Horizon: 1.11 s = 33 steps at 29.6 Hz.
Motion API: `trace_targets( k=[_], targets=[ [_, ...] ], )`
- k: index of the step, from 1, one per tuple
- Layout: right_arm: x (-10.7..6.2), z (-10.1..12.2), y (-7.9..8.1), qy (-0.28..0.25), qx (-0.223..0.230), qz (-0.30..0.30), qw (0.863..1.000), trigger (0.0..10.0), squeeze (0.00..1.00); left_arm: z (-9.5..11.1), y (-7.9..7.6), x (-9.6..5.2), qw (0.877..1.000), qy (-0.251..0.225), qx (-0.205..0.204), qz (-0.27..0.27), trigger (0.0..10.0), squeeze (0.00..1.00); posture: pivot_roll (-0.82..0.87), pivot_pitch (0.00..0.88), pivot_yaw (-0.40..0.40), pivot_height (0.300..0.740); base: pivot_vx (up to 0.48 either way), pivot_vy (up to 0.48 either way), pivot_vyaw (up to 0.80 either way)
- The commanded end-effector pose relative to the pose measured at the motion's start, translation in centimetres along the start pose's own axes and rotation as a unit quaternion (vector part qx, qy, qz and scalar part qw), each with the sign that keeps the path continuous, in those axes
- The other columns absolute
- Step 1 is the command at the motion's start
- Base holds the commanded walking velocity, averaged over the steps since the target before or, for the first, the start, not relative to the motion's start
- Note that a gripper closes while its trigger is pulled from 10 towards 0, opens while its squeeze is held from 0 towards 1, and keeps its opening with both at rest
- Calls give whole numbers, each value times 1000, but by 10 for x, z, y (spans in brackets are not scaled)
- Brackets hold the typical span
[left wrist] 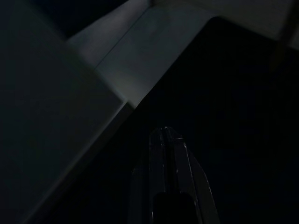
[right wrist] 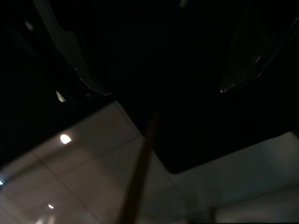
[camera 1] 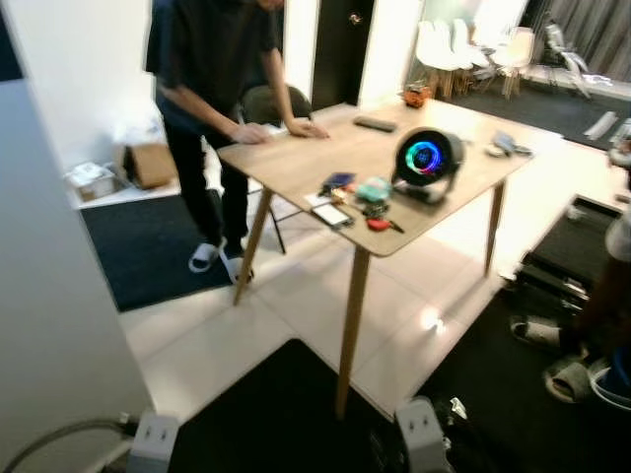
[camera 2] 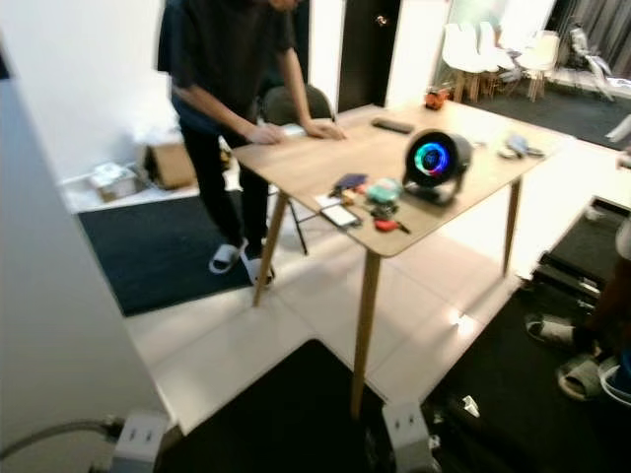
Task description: Hang keys on a hook
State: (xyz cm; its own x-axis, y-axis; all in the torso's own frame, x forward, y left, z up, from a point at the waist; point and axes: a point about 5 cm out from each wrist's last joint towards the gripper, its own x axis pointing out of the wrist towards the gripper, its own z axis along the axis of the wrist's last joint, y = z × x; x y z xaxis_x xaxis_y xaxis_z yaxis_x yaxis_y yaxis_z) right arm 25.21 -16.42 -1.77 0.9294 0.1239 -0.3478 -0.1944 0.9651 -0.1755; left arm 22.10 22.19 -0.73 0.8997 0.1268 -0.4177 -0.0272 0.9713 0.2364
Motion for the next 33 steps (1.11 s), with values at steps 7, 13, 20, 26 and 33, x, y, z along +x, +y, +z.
trace_targets(
  k=[7, 13, 20, 26, 33],
  targets=[
    [-2, -5, -3, 11, -2, -2, 1000, 10000, 0, -6, -2, -2, 1000, 10, 4, -4, 10000, 0, 74, 115, 8, 740, 0, 0, -788],
    [-2, -5, -3, 11, -4, -2, 1000, 10000, 0, -6, -3, -2, 1000, 10, 4, -4, 10000, 0, 74, 111, 6, 740, 0, 0, -794],
    [-1, -3, -4, 8, -9, -1, 1000, 10000, 0, -6, -3, -2, 1000, 9, 4, -4, 10000, 0, 75, 108, 5, 740, 0, 0, -552],
    [-1, -3, -2, 8, -14, 1, 1000, 10000, 0, -5, -2, -2, 1000, 8, 5, -2, 10000, 0, 75, 111, 6, 740, 0, 0, 0],
    [3, 9, 4, -25, -28, 19, 999, 10000, 0, 7, -1, 0, 999, -31, 6, 7, 10000, 0, 74, 111, 1, 740, 0, 0, 0]
  ],
)
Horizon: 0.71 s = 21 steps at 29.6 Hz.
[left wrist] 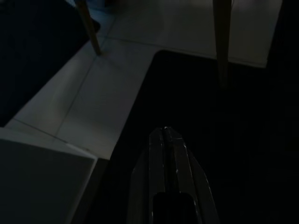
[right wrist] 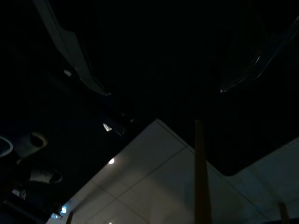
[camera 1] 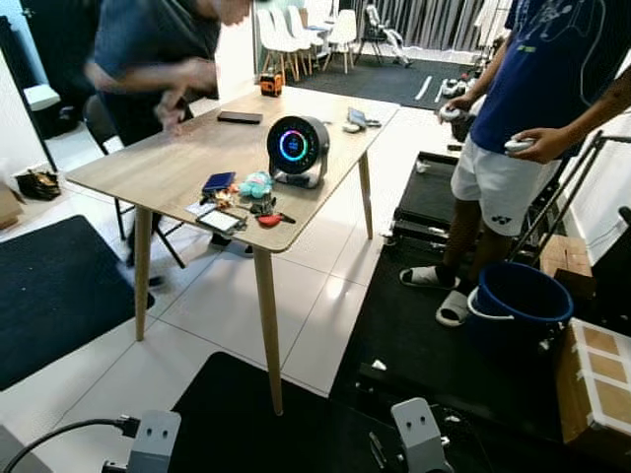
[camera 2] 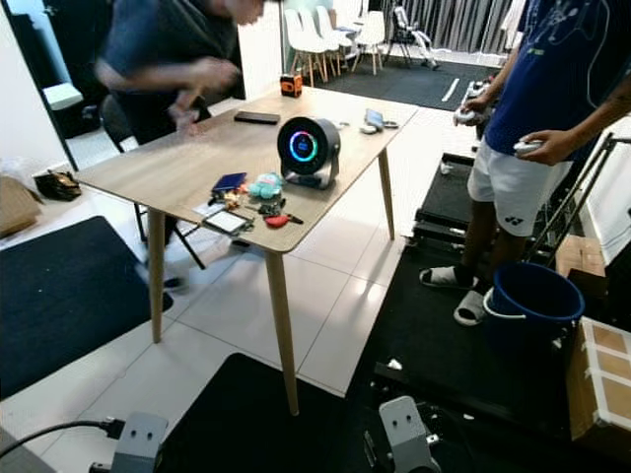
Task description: Hang keys on a hook
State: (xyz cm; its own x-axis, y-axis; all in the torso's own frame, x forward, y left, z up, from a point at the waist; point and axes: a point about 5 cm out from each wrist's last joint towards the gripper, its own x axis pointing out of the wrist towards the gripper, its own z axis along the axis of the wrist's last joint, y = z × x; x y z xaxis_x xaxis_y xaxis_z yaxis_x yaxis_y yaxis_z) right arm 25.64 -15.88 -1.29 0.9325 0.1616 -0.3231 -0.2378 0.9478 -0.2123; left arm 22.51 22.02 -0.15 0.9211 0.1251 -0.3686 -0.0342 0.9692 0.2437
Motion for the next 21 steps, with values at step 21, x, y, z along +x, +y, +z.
trace_targets(
  k=[21],
  targets=[
    [6, 15, -16, -30, -2, -16, 999, 10000, 0, 27, -22, 7, 995, -56, -29, -74, 10000, 0, 49, 101, -6, 740, 0, 0, 0]
  ],
)
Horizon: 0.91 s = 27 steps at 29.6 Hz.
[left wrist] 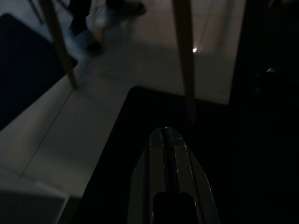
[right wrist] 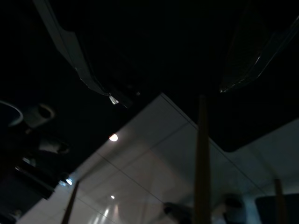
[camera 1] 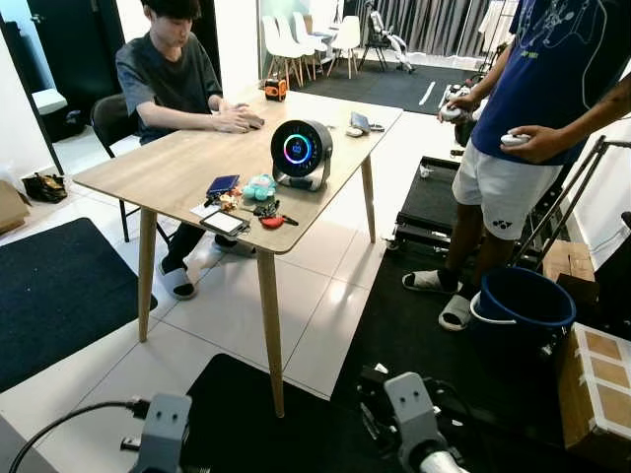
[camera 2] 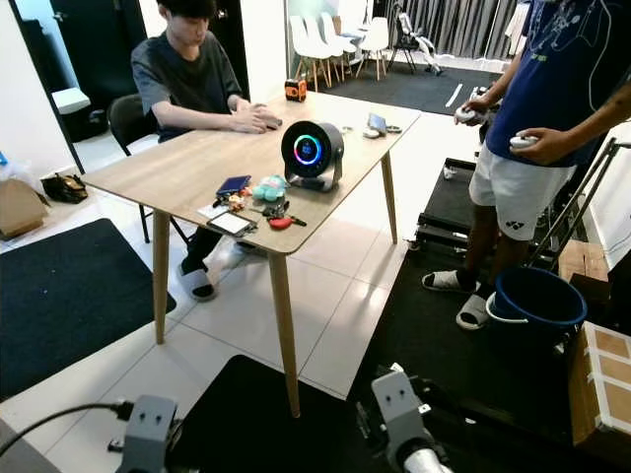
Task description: Hang keys on a hook
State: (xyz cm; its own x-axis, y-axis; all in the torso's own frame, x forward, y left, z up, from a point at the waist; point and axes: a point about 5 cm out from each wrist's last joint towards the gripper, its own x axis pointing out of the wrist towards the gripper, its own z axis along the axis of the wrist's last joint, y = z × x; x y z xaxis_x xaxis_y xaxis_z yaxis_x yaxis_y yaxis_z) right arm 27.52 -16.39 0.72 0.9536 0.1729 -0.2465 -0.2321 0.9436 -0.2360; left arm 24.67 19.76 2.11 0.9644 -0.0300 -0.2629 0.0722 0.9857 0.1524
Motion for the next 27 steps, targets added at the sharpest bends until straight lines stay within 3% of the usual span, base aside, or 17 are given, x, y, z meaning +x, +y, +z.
trace_targets(
  k=[1, 7, 9, 13, 27],
  targets=[
    [-7, -8, -6, 12, 9, -20, 1000, 10000, 0, -4, -7, 2, 1000, 15, -2, -17, 10000, 0, 30, 101, 8, 740, 0, 0, 0],
    [-16, -16, -17, 17, 10, -46, 999, 10000, 0, 12, -29, 13, 996, -4, 13, -93, 10000, 0, 1, 101, 30, 740, 0, 0, 0],
    [-18, -17, -21, 15, 8, -55, 998, 10000, 0, 23, -44, 18, 990, -20, 19, -137, 10000, 0, -19, 100, 45, 740, 0, 0, 0],
    [-19, -16, -26, 12, 9, -65, 998, 10000, 0, 32, -54, 23, 986, -32, 23, -162, 10000, 0, -26, 100, 53, 740, 0, 0, 0],
    [-14, 4, -25, -40, 33, -68, 996, 10000, 0, 43, -40, 30, 990, -53, 34, -124, 10000, 0, -21, 101, 56, 740, 0, 0, 0]
  ],
)
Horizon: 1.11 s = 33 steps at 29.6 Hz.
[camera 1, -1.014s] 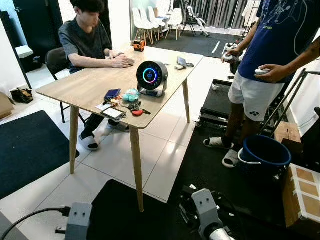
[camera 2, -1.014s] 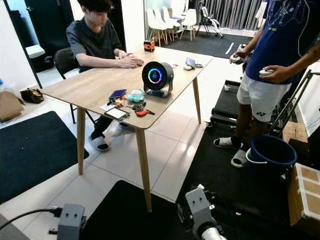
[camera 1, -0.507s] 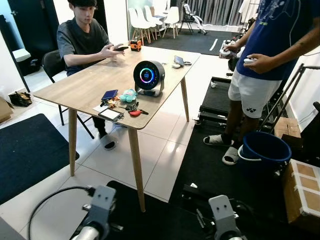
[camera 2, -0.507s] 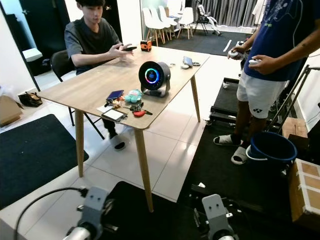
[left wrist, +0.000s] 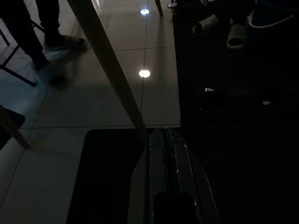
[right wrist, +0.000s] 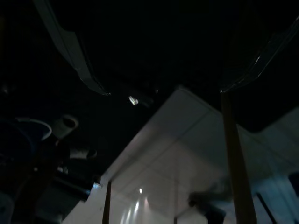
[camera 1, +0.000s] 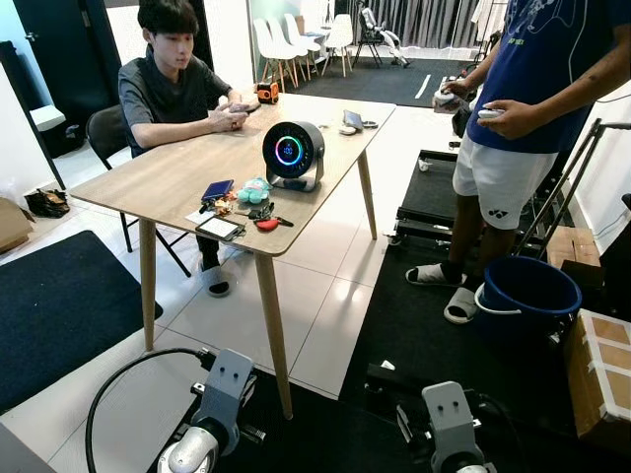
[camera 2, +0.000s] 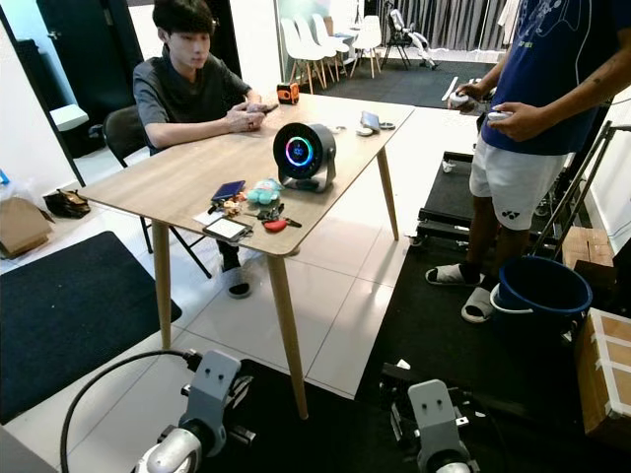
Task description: Hang keys on a hook
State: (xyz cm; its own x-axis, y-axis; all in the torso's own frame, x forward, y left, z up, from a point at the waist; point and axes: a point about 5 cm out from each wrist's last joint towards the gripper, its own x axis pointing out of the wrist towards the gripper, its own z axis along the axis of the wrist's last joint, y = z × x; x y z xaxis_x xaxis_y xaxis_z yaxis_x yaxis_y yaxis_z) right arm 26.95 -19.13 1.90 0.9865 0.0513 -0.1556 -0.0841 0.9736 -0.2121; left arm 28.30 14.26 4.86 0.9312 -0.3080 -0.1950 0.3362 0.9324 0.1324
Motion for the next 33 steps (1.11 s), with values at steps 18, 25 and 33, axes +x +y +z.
trace_targets(
  k=[18, 25, 33],
  targets=[
    [4, 9, 9, -17, 3, 24, 1000, 10000, 0, -5, 14, -3, 999, 9, 17, 41, 10000, 0, -8, 92, 36, 740, 454, 0, 0],
    [5, 10, 10, -18, 1, 27, 999, 10000, 0, -5, 21, -5, 998, 10, 18, 52, 10000, 0, -4, 87, 33, 740, 396, 0, 0],
    [6, 10, 11, -15, -1, 30, 999, 10000, 0, -5, 23, -6, 998, 10, 19, 57, 10000, 0, 0, 88, 31, 740, 360, 0, 0]
  ],
)
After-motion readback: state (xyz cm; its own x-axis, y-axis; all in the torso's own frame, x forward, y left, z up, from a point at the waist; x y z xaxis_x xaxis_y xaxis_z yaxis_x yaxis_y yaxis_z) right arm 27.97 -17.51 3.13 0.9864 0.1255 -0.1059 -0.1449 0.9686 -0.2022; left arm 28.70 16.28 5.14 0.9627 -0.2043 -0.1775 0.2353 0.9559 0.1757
